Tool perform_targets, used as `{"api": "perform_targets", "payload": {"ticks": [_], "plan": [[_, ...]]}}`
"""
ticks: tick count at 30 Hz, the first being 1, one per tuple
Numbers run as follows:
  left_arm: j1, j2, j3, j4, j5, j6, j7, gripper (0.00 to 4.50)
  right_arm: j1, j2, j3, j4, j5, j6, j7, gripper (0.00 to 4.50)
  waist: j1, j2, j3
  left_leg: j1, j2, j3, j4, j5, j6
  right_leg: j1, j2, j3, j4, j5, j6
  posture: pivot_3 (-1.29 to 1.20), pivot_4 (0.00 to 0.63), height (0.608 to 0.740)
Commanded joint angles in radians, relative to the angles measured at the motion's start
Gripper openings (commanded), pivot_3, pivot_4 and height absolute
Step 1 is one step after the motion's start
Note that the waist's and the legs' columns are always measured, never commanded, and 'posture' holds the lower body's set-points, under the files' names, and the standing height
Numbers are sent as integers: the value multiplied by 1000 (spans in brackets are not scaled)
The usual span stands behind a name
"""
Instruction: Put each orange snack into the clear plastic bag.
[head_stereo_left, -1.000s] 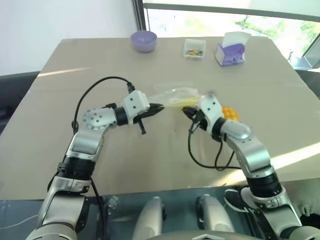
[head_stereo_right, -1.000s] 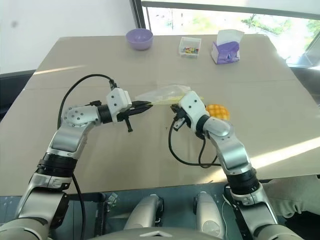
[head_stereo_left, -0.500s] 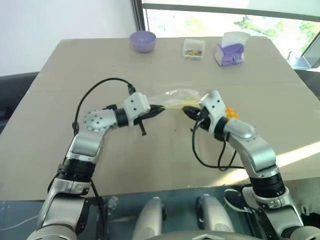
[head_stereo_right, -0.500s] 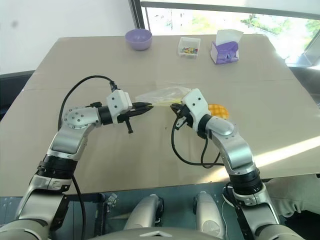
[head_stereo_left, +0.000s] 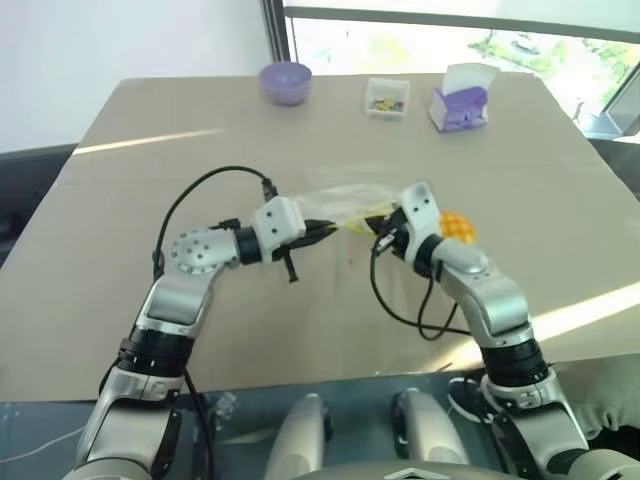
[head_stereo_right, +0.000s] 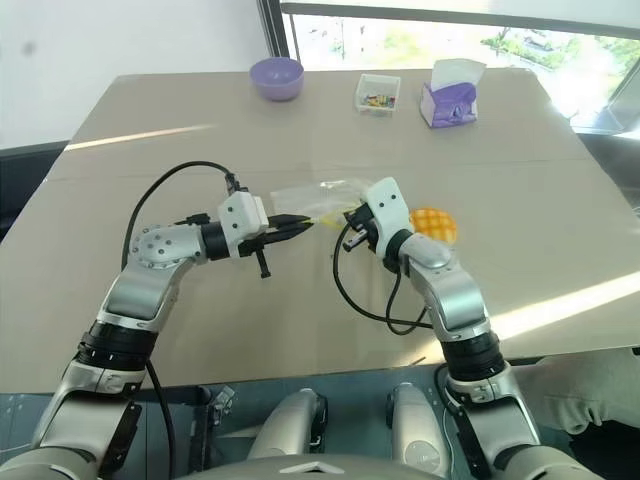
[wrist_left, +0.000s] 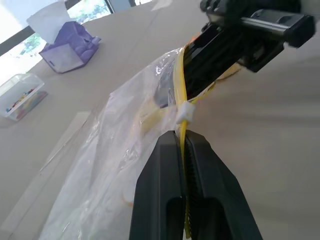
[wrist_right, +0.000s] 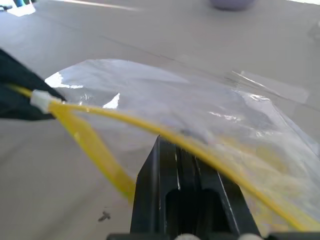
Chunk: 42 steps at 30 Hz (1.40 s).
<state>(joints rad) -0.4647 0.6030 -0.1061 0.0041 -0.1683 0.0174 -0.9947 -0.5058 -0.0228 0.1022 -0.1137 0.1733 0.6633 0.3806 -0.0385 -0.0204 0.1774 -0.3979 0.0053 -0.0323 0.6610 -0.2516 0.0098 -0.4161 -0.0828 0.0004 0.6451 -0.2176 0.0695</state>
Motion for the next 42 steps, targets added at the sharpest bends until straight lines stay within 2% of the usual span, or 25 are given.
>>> {"api": "perform_targets", "payload": {"ticks": [1,3,5,8,17,18,19,25,26,27,34,36,42], "plan": [[5,7,12,-41,-17,0,-6,0,-50,5,-25,50,-29,-88,-69,60,0,0,0,0,0,0,0,0,0,0,0,0,0,0,0,0,150,737],[5,7,14,-38,-15,1,-4,0,-58,-35,32,91,-119,-185,-88,60,4,0,0,0,0,0,0,0,0,0,0,0,0,0,0,0,150,737],[3,6,16,-32,-14,7,2,0,-63,-159,196,175,-325,-354,-99,60,4,0,0,0,-1,0,0,0,0,0,-1,0,-1,0,0,0,150,737],[-10,6,15,2,-1,3,6,0,-70,-249,318,258,-464,-508,-96,60,-1,0,0,0,-1,1,0,0,0,0,-1,0,-2,0,0,0,150,737],[-20,0,11,51,19,-8,19,0,-104,-310,393,363,-629,-639,-77,60,-2,0,0,0,1,1,0,0,0,0,1,0,-1,0,0,0,150,737],[-20,-1,11,53,20,-7,22,0,-104,-312,391,363,-634,-641,-75,570,0,0,0,0,1,1,1,0,0,0,1,1,-1,0,0,0,150,737],[-21,-2,12,57,21,-5,26,0,-104,-312,388,365,-640,-641,-78,696,1,0,0,0,1,1,1,0,0,0,1,1,-1,0,0,0,150,737],[-25,-6,16,73,27,10,43,0,-105,-317,363,365,-689,-643,-110,3529,-1,0,0,0,1,1,1,0,0,0,1,0,-1,0,0,0,150,737],[-25,-6,15,75,28,11,47,0,-104,-317,357,364,-693,-646,-117,4115,-1,0,0,0,1,0,1,0,0,0,1,0,0,0,0,0,150,737],[-27,-11,16,78,29,17,57,0,-102,-319,348,359,-690,-649,-119,4267,-1,0,0,0,1,0,1,0,0,0,1,0,0,0,0,0,150,737],[-51,-47,17,89,43,73,130,0,-81,-355,295,286,-670,-625,-74,4267,2,0,0,0,1,0,1,0,0,0,1,0,0,0,0,0,150,737],[-57,-55,17,88,44,90,143,0,-69,-371,276,255,-652,-618,-50,4396,2,0,0,-1,1,0,2,0,0,0,1,0,-1,0,0,0,150,737],[-74,-66,22,94,51,138,184,0,-4,-364,178,131,-531,-545,16,4396,3,0,0,-1,1,0,2,0,0,0,1,0,0,0,0,0,150,737]]}}
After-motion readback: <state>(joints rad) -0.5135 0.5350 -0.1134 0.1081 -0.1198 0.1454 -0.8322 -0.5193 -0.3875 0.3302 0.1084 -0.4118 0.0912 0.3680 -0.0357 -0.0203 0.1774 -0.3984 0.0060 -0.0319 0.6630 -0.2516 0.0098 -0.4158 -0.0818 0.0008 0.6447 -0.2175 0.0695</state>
